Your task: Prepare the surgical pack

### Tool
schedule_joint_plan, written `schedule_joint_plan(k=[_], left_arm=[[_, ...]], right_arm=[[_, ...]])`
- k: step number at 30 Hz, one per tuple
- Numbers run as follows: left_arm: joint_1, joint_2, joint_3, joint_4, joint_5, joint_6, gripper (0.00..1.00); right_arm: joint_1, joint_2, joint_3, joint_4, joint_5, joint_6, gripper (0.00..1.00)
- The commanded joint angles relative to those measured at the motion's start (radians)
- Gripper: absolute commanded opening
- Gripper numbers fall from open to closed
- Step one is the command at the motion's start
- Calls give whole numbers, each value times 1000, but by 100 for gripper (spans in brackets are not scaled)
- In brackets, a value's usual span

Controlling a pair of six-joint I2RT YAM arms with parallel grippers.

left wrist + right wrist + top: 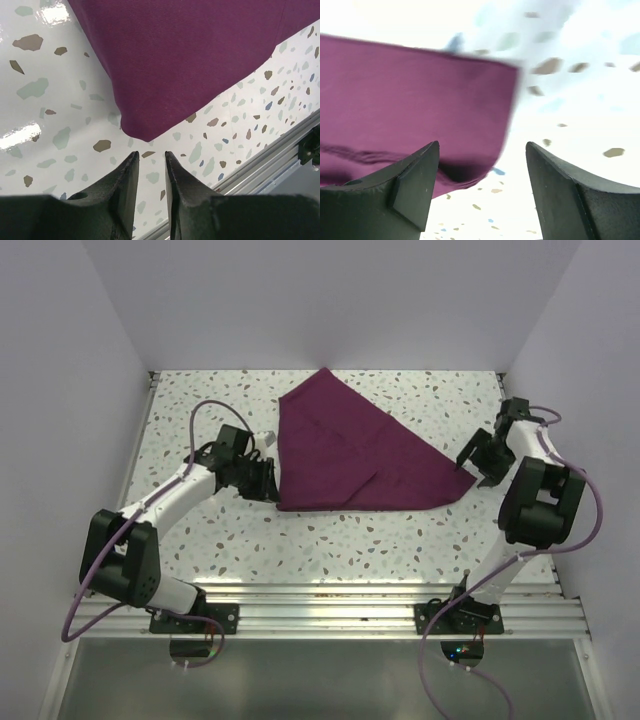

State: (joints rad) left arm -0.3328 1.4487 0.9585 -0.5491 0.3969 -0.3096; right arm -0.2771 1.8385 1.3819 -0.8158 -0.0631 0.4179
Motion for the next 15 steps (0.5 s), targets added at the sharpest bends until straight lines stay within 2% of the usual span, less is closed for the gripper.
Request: schedule_joint_plan(k=[1, 6, 11, 15], left_arm=[[24, -1, 6, 0, 28, 58, 31], [52, -10, -12, -6, 48, 66, 32], [69, -36, -38, -8, 57, 56, 32], [74, -50, -49, -9, 60, 41, 32]], right_arm=[[-51, 30, -17, 46, 28, -16, 73], [-62, 64, -32, 105, 16, -47, 70], [-68, 140, -35, 162, -81, -60, 64], [-70, 182, -14, 179, -80, -71, 56]])
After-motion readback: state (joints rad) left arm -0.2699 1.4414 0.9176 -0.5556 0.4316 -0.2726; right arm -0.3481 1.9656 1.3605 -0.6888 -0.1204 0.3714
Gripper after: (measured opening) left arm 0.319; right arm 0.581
